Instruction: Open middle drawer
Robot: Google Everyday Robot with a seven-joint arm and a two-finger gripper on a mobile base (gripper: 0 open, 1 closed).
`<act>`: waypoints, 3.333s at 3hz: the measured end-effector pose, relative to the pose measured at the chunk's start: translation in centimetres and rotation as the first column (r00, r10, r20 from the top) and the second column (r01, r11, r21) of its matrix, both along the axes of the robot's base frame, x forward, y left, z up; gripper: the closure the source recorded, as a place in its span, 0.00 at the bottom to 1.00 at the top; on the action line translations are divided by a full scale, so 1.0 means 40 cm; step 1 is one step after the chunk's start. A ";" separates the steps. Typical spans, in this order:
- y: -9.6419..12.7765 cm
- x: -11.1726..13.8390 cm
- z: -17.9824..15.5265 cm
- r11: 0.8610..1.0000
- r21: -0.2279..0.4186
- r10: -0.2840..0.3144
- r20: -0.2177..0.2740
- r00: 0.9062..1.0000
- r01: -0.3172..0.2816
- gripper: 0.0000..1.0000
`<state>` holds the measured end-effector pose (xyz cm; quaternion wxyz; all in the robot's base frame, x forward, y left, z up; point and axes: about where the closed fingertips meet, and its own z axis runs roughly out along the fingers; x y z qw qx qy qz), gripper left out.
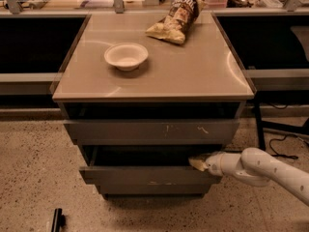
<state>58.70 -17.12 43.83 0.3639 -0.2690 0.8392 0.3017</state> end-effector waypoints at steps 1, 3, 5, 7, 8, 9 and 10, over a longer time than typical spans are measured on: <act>0.010 -0.043 -0.009 0.999 0.029 0.027 -0.065 0.998 -0.025 1.00; 0.019 -0.053 -0.022 0.999 0.031 0.035 -0.080 0.996 -0.033 1.00; 0.029 -0.086 -0.032 0.998 0.048 0.045 -0.123 0.991 -0.040 1.00; 0.071 -0.159 -0.036 0.991 0.088 0.111 -0.173 0.979 -0.097 1.00; 0.082 -0.216 -0.024 0.989 0.109 0.121 -0.179 0.976 -0.103 1.00; 0.091 -0.249 -0.015 0.987 0.122 0.129 -0.182 0.975 -0.108 1.00; 0.097 -0.303 -0.003 0.984 0.142 0.137 -0.192 0.972 -0.111 1.00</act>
Offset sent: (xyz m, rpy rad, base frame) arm -0.0151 0.0031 -0.0034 0.0238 0.0575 0.0217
